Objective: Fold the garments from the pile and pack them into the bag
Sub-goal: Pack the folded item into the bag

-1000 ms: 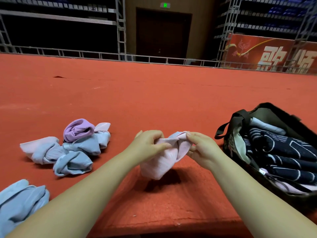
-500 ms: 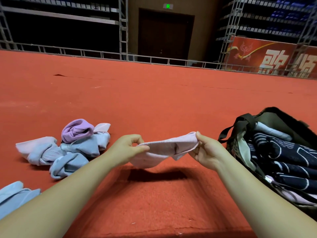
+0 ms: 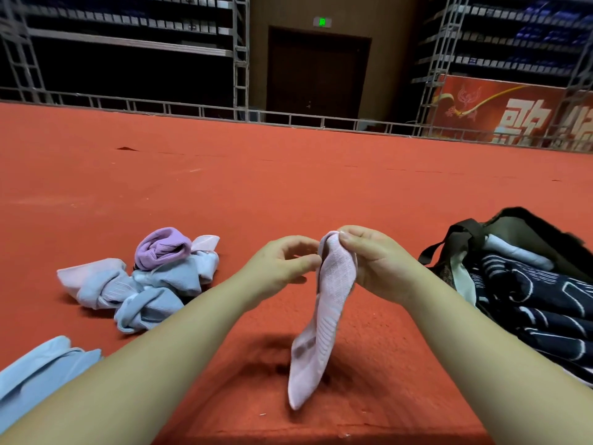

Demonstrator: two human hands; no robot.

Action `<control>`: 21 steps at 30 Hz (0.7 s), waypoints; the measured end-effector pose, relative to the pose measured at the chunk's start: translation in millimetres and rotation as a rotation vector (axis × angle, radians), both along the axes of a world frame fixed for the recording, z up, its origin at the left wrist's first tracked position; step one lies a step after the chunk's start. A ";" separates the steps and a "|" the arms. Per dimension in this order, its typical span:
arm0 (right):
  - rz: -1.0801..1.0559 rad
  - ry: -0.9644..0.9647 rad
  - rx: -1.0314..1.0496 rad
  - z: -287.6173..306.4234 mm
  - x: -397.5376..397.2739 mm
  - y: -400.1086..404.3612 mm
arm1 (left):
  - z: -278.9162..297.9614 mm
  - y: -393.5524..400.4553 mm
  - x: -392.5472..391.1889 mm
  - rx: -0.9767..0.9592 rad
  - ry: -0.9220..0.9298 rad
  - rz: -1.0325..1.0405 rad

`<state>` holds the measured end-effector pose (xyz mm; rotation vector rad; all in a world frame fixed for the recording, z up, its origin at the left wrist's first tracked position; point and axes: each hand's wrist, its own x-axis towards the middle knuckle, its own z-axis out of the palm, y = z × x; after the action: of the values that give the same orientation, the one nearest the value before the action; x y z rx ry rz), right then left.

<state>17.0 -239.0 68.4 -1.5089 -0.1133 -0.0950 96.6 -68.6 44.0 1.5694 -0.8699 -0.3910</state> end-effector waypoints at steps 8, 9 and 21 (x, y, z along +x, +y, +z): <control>0.068 -0.034 0.036 1.8 -16.1 0.8 | 3.0 -15.8 -32.7 -0.236 0.117 0.089; 0.082 -0.040 0.037 2.0 -17.4 1.0 | 3.2 -17.0 -35.8 -0.262 0.121 0.111; 0.116 0.024 0.028 16.0 -35.7 -0.3 | 26.8 1.6 -43.5 -0.310 0.399 -0.130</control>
<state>-18.7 -239.3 84.4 -1.4722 -0.1793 0.0149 53.1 -67.0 70.8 1.1031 -0.6832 -0.6083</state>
